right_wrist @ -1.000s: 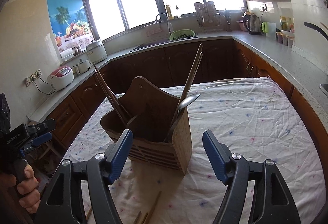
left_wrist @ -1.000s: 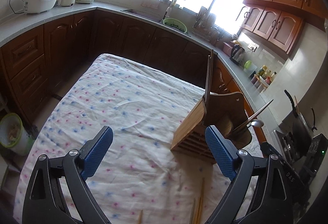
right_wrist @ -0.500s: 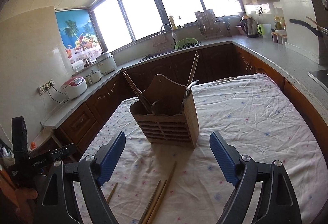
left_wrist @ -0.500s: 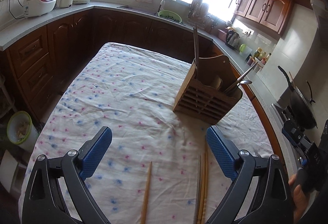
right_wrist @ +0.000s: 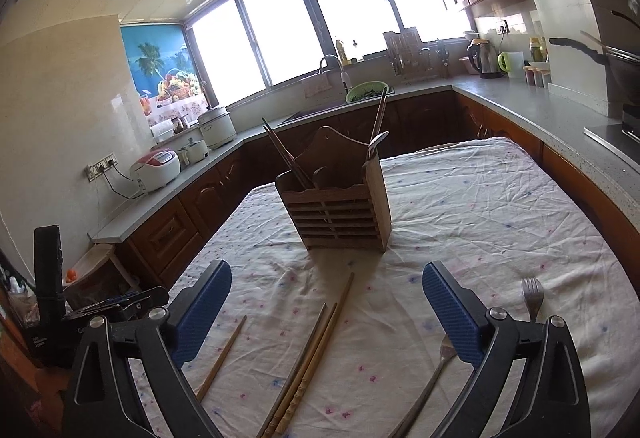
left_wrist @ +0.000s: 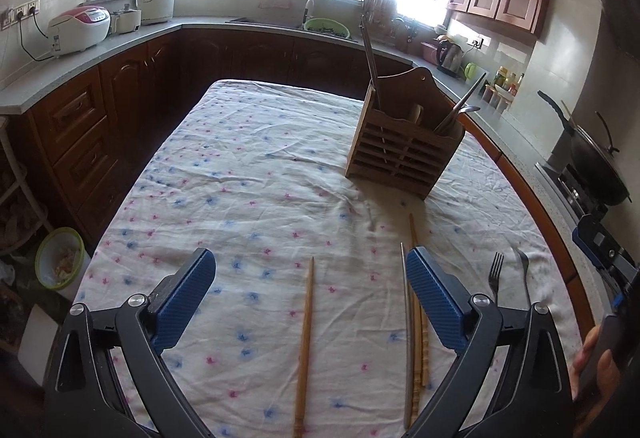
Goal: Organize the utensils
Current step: 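Pull both open tools back from the holder, then move both open tools down toward the wooden chopsticks on the cloth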
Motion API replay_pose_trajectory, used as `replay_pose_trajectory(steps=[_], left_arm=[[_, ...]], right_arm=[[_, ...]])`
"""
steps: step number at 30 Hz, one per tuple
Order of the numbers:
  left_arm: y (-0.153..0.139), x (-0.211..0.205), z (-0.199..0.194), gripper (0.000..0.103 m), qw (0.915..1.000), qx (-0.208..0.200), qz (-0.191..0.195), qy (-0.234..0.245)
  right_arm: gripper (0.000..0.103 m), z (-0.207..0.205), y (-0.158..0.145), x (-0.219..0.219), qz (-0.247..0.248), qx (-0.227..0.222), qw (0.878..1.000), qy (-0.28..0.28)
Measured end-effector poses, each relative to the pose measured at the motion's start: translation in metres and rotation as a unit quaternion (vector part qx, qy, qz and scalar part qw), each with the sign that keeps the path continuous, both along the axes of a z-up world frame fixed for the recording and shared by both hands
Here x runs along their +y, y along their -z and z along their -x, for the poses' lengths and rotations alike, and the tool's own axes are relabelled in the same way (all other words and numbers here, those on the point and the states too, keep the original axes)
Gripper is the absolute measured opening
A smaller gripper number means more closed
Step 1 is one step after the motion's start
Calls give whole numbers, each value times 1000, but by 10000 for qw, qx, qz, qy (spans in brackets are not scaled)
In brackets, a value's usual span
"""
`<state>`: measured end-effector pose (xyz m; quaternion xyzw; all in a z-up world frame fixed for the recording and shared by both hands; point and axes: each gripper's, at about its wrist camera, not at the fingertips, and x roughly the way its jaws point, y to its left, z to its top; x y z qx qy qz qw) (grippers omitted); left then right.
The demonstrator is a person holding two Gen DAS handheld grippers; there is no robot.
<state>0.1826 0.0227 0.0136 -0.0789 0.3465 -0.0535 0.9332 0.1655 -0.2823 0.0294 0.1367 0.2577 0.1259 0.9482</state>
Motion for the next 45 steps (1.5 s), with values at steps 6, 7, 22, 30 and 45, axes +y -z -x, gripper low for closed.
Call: replay_pose_trajectory(steps=[6, 7, 22, 30, 45], left_arm=[[5, -1, 12, 99, 9999, -7, -135, 44], [6, -1, 13, 99, 9999, 7, -138, 56], [18, -3, 6, 99, 9992, 254, -278, 99], [30, -3, -6, 99, 9977, 528, -414, 101], [50, -8, -29, 99, 9942, 938, -385, 352]], right_arm=[[98, 11, 4, 6, 96, -47, 9999, -47], [98, 13, 5, 7, 102, -38, 9999, -51], [98, 6, 17, 18, 174, 287, 9993, -139], [98, -3, 28, 21, 257, 531, 9982, -112], [98, -30, 49, 26, 152, 1056, 9942, -137]])
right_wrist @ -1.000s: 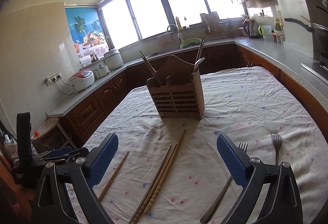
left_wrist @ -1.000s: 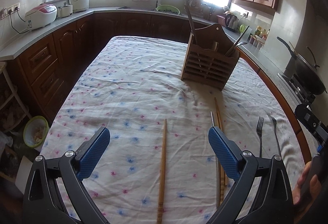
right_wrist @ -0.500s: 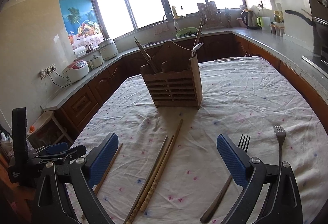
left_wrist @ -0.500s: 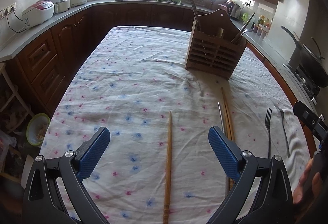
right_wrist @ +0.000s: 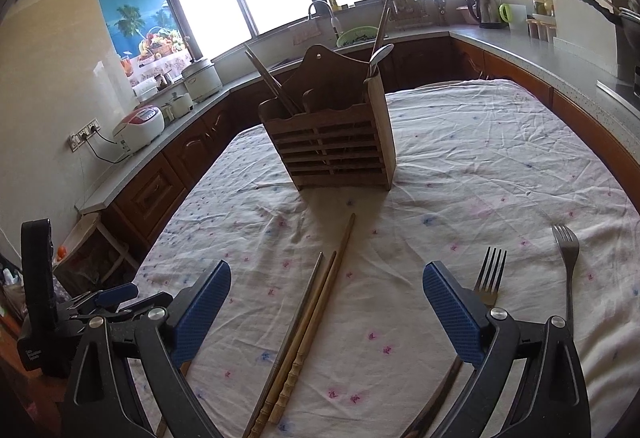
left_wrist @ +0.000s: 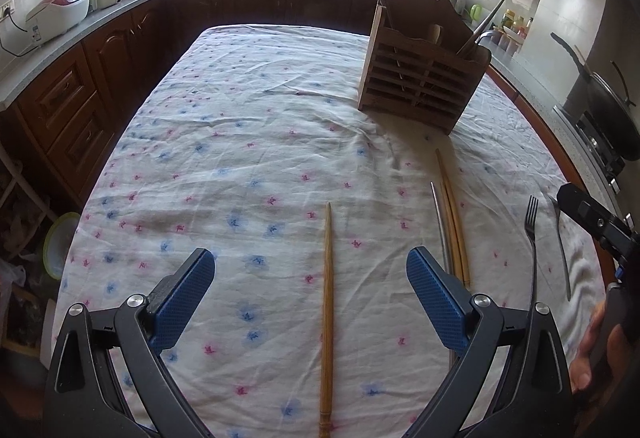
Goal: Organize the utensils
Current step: 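Move both open tools down toward the wooden chopsticks on the cloth, then close the left tool on a wooden chopstick while the right tool grasps another wooden chopstick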
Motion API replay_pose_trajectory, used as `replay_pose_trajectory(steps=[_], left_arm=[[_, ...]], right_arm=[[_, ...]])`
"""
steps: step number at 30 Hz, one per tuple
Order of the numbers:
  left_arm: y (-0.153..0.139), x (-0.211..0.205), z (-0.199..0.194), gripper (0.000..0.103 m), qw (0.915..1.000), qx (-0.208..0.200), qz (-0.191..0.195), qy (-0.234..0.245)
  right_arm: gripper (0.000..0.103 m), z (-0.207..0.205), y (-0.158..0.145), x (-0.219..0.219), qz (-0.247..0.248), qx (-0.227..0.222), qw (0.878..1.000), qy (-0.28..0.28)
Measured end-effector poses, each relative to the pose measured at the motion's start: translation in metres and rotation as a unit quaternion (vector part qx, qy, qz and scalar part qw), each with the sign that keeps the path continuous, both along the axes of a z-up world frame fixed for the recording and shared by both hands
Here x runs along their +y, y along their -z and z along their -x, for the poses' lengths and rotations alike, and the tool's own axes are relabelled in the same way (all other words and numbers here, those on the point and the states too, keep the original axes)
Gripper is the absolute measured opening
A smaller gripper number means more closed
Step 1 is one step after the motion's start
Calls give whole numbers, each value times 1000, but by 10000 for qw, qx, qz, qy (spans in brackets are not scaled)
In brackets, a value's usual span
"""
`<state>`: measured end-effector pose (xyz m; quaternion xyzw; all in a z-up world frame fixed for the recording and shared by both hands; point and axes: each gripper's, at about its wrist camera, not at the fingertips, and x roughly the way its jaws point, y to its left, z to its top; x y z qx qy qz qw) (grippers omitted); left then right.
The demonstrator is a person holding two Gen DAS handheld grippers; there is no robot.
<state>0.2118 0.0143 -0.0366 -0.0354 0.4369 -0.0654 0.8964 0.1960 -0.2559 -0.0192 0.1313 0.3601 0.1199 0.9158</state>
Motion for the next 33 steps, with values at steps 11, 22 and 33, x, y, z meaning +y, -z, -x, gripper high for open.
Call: replay_pose_trajectory(steps=[11, 22, 33], left_arm=[[23, -6, -24, 75, 9987, 434, 73, 271], [43, -13, -52, 43, 9952, 840, 154, 477], [49, -26, -62, 23, 9945, 827, -341, 550]], right_arm=[[74, -39, 24, 7, -44, 541, 9985, -36], [53, -90, 57, 19, 43, 1090, 9940, -95], [32, -126, 78, 30, 378, 1349, 9900, -162]])
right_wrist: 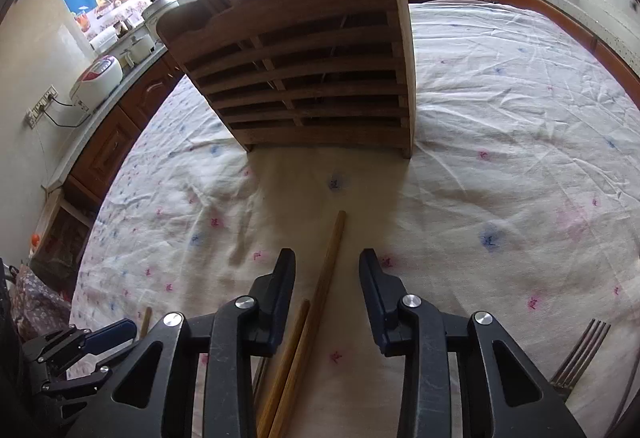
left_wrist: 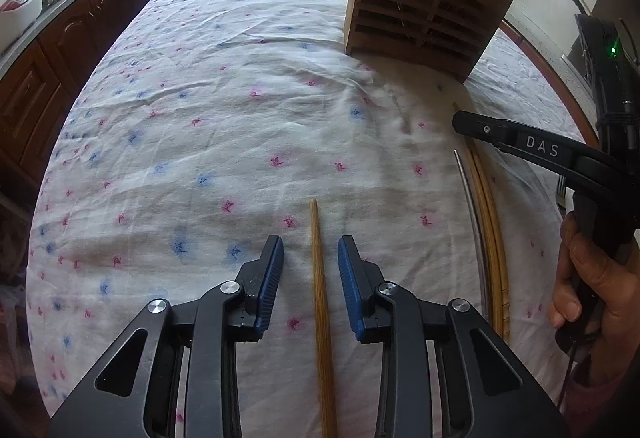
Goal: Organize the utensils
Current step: 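Close the left tool on a wooden chopstick while the right tool grasps another wooden chopstick, then lift both wooden chopsticks and carry them over the wooden holder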
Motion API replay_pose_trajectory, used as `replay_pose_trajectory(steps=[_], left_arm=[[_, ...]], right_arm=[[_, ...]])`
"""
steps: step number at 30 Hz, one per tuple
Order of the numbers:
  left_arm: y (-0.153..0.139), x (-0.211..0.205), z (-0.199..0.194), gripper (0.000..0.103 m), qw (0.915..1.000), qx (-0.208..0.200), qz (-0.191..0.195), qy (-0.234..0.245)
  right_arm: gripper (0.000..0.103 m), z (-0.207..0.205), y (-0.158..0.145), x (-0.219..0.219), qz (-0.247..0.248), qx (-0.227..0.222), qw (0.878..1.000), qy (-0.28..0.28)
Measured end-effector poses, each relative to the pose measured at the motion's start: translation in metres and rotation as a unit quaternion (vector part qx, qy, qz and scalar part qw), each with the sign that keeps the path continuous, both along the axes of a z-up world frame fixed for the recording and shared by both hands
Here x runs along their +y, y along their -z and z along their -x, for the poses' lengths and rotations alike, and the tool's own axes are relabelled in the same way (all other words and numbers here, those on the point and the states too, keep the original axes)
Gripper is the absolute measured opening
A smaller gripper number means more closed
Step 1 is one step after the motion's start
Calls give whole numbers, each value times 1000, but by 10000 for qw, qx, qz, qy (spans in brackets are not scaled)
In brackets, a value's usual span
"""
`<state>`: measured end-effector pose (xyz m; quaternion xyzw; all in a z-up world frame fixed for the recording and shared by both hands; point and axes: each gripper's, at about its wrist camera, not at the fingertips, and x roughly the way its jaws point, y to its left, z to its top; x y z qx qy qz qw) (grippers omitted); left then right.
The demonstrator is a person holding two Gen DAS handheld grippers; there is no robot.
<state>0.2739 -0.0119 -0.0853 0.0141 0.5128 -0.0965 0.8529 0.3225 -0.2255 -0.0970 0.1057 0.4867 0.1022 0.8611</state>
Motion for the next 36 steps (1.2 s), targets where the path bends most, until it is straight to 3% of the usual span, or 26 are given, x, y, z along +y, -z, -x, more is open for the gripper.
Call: replay_pose_trajectory(steps=[3, 5, 9, 13, 17, 25, 36], left_arm=[[1, -2, -2, 9, 9998, -76, -162, -14], [1, -3, -3, 6, 9999, -94, -141, 2], [0, 0, -4, 5, 10000, -75, 18, -29], [-7, 5, -2, 4, 9993, -53, 360, -42], [-22, 11, 2, 4, 9977, -143, 660, -68], [-64, 22, 19, 4, 9931, -520, 1046, -105], [-114, 32, 50, 4, 9857, -1132, 1241, -104]], right_arm=[[26, -3, -1, 9, 384, -42, 9992, -87], [10, -4, 0, 15, 745, -111, 9971, -109], [8, -2, -1, 14, 781, -164, 9968, -95], [5, 1, -4, 1, 244, -92, 9997, -27], [5, 11, -19, -6, 20, -211, 9998, -23], [5, 37, -59, -3, -175, -621, 9978, -177], [5, 69, -112, -2, -158, -1275, 9913, -290]])
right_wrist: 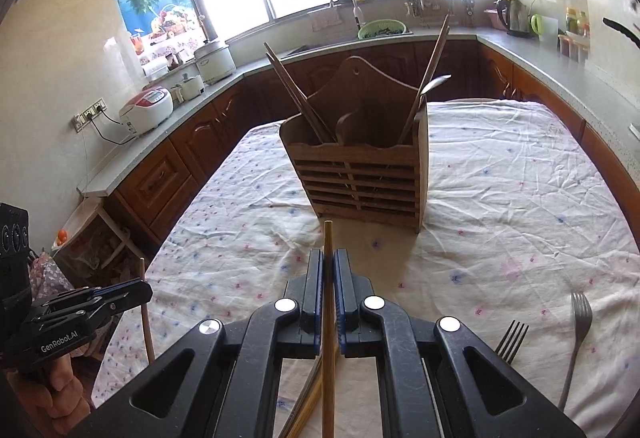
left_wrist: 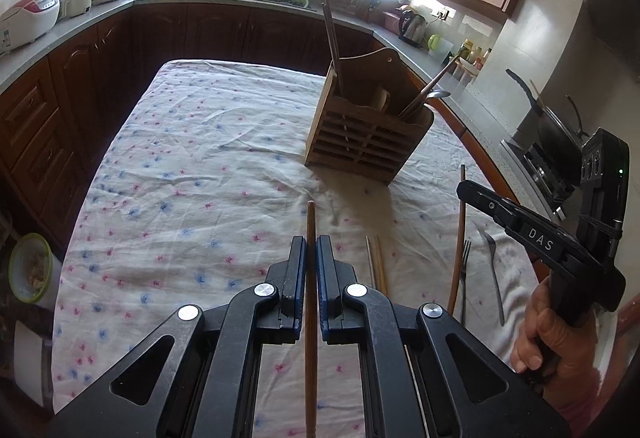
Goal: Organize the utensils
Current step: 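Lift both wooden chopsticks and carry them over the wooden holder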
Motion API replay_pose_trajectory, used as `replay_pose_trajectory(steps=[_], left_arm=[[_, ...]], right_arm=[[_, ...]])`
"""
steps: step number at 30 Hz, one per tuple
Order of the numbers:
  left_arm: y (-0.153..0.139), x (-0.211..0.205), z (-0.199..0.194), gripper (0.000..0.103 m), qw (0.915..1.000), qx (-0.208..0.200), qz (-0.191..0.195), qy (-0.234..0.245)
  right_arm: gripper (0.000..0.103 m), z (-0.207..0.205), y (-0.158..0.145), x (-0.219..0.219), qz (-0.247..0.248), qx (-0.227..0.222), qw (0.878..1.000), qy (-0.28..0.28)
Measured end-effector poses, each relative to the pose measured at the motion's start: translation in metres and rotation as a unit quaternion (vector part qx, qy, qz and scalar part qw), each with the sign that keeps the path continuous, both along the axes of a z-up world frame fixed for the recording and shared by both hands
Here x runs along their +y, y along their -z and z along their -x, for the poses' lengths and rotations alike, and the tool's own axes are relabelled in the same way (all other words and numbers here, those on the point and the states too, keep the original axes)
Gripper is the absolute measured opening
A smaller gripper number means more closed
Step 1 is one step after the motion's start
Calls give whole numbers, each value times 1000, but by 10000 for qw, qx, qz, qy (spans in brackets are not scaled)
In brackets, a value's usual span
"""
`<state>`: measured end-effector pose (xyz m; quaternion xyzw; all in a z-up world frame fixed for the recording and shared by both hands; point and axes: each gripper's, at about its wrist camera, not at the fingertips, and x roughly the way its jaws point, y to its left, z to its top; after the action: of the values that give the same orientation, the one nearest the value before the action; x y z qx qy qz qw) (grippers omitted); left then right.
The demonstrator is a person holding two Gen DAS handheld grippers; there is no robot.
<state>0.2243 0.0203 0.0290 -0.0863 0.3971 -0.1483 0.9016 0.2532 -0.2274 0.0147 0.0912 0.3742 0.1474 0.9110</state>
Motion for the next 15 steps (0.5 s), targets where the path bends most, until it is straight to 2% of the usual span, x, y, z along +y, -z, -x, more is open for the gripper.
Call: replay_pose_trajectory(steps=[15], left_arm=[[-32, 6, 27, 4, 9985, -516, 142, -72]], right_arm=[[5, 39, -48, -14, 142, -712, 9973, 95]])
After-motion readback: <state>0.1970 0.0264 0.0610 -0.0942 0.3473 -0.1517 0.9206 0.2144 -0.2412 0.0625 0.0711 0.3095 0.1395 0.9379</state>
